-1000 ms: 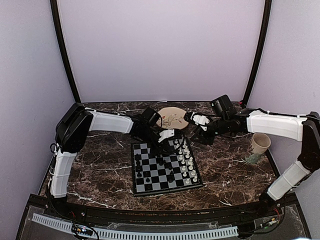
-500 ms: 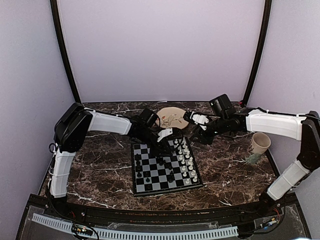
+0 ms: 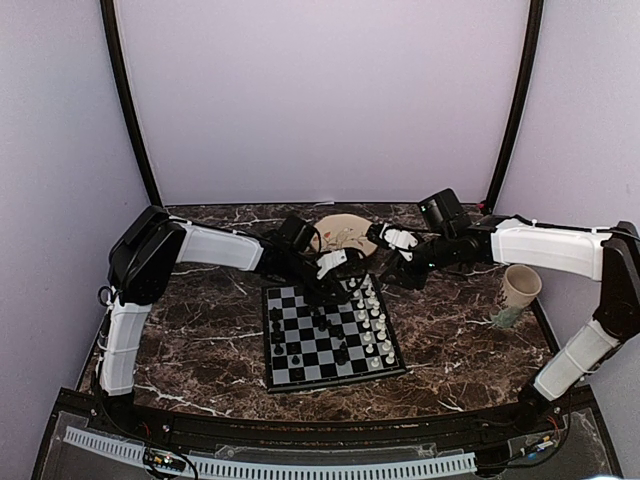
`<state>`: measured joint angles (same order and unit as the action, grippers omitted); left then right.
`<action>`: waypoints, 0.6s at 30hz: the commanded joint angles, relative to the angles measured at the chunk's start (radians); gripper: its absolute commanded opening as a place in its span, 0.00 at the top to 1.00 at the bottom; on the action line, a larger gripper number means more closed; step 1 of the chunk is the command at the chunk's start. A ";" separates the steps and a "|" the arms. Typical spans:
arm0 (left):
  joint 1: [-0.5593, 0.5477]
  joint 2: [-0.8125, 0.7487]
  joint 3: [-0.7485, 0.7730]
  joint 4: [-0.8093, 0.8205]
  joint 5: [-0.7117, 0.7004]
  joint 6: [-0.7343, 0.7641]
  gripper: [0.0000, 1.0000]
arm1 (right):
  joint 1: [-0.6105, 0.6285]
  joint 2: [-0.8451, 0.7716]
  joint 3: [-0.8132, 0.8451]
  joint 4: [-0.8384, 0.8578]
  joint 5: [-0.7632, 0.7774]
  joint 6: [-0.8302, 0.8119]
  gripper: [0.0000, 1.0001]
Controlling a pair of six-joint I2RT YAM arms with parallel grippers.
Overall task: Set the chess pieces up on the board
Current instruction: Pick up the rook from the chessboard.
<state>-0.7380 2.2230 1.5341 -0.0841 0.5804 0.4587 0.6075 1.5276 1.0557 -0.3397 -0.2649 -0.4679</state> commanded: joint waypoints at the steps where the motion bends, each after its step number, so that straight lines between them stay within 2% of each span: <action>1: -0.010 -0.006 -0.021 0.027 -0.055 -0.033 0.67 | -0.003 0.007 0.021 0.012 0.001 0.007 0.59; 12: -0.036 0.015 -0.025 0.029 -0.130 -0.068 0.68 | -0.003 0.000 0.018 0.011 0.009 0.003 0.59; 18: -0.037 0.013 -0.016 -0.027 -0.183 -0.062 0.70 | -0.002 -0.001 0.018 0.010 0.007 0.003 0.59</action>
<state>-0.7712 2.2261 1.5284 -0.0437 0.4553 0.4061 0.6075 1.5288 1.0557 -0.3401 -0.2642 -0.4683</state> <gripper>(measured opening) 0.305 0.414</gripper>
